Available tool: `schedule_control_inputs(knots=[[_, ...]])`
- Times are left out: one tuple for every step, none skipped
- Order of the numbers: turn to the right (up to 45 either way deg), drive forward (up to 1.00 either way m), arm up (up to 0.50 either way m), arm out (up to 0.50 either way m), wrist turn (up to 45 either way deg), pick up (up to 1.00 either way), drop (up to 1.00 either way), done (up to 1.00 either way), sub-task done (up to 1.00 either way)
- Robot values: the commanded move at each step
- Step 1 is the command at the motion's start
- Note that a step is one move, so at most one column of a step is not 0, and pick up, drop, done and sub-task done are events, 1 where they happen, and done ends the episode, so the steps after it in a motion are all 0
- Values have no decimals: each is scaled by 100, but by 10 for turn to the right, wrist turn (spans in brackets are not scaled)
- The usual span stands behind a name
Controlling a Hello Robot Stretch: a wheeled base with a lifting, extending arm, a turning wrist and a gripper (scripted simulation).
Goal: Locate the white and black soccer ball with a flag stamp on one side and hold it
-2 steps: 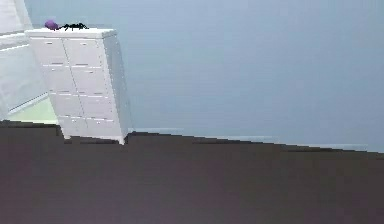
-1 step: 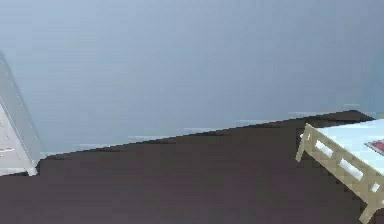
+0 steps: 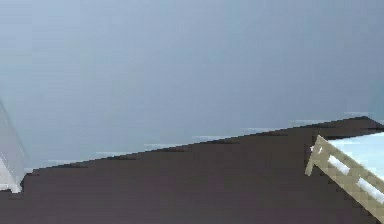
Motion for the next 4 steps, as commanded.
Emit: schedule_control_inputs(knots=[[-450,0,0,0,0,0,0,0,0],[-180,0,0,0,0,0,0,0,0],[0,55,0,0,0,0,0,0,0],[-450,0,0,0,0,0,0,0,0]])
